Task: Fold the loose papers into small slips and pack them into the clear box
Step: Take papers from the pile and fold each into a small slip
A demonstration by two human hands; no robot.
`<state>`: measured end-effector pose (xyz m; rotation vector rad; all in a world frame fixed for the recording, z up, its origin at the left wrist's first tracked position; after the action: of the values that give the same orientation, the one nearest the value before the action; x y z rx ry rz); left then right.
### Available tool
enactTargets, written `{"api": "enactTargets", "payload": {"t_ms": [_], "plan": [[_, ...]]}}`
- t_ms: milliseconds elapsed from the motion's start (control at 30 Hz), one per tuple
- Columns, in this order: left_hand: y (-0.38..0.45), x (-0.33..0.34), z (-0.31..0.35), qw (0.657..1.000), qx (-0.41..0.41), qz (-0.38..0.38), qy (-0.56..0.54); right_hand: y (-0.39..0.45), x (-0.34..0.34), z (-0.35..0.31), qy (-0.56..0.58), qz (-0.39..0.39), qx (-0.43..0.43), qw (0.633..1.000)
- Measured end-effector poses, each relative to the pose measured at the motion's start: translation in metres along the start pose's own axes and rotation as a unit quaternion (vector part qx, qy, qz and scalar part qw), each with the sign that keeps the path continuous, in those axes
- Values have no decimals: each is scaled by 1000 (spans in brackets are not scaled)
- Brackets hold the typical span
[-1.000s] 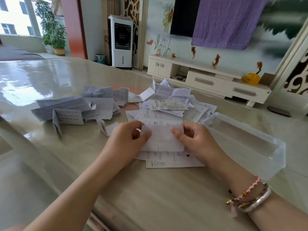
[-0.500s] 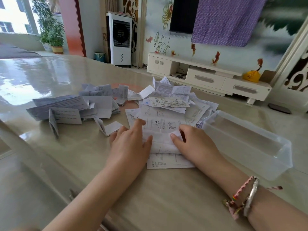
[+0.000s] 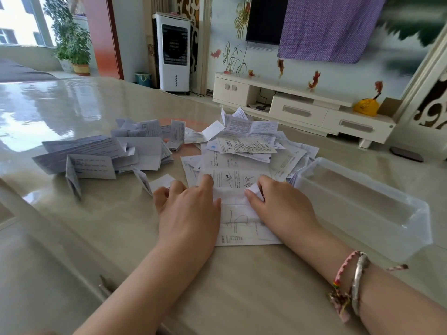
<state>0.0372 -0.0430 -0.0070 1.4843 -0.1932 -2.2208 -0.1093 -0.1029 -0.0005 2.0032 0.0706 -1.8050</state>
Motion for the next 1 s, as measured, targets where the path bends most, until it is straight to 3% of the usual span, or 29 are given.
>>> {"api": "enactTargets", "payload": {"t_ms": [300,533,800,1000], "plan": [[-3,-5,6,999,46,12,21,0,0,-4,-40,10,-8,999],[-5,-2,7,994,97,-37,39,-21,-16,-19,-33,61,-118,991],[-10,0,-3,988,114,-105,16,-22,-12,-8,54,2,-234,971],[-9,2,-5,983,123,-129,30,-20,-9,-2,80,-51,-259,961]]}}
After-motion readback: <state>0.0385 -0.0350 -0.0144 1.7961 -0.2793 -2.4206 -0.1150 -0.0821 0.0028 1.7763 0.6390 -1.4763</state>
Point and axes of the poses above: each hand's wrist, its own y-axis towards the middle knuckle, its own x-axis out of the palm, z = x × y, the point moved 5 cm from there along y, towards the middle knuckle, and after that the axes turned 7 degrees about -y, right-handed, at the moved point
